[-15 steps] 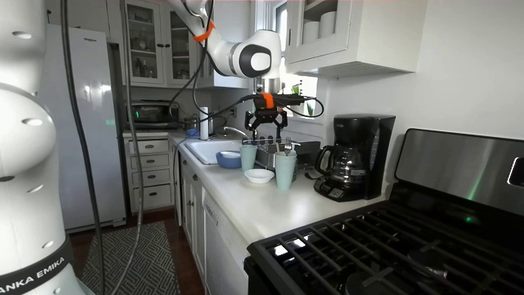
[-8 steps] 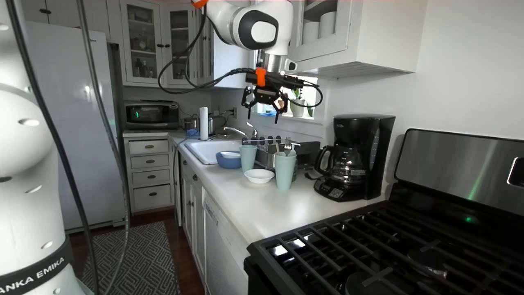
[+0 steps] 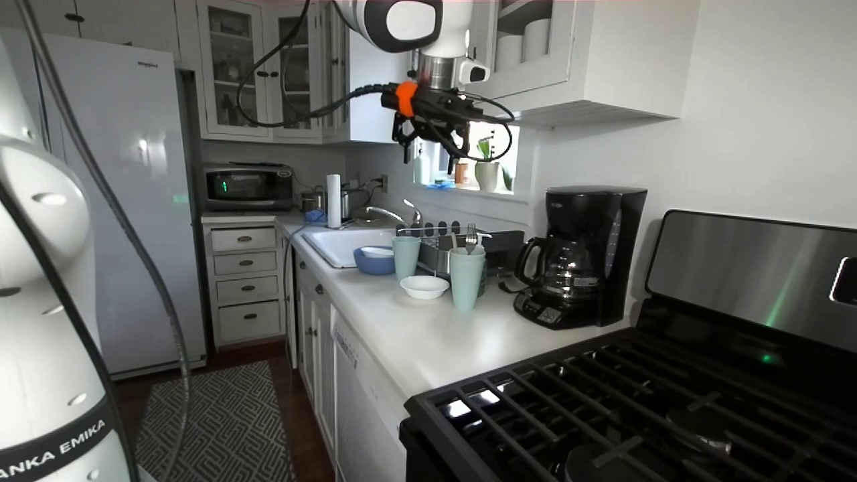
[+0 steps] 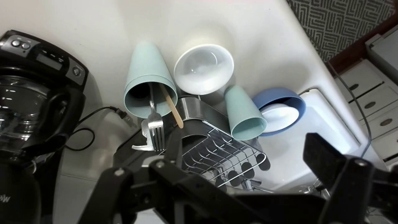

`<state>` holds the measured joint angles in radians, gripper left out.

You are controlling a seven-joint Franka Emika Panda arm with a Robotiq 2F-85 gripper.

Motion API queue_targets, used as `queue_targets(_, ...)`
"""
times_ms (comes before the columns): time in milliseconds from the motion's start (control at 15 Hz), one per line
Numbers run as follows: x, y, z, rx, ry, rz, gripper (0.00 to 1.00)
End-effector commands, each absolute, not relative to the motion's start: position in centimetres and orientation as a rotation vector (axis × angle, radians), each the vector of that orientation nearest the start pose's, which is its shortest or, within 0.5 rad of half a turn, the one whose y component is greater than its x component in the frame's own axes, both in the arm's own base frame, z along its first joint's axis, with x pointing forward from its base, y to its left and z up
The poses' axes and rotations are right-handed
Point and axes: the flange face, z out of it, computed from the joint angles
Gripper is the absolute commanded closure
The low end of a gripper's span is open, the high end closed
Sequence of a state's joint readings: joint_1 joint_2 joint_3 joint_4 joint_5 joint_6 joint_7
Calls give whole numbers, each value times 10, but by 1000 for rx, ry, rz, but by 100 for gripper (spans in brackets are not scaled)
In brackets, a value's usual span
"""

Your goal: Pick up cup a light blue cup on the right and stack it into the light blue cup in the middle

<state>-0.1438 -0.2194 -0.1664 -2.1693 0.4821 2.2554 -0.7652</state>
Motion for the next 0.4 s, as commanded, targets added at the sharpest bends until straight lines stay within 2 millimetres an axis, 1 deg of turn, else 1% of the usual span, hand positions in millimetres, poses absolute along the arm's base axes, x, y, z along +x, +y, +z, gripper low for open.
queue_targets(0, 495, -150, 519, -2806, -282, -691, 0)
queue_targets(200, 498, -150, 514, -2807, -282, -675, 0)
queue_targets(333, 498, -150, 514, -2808, -281, -675, 0)
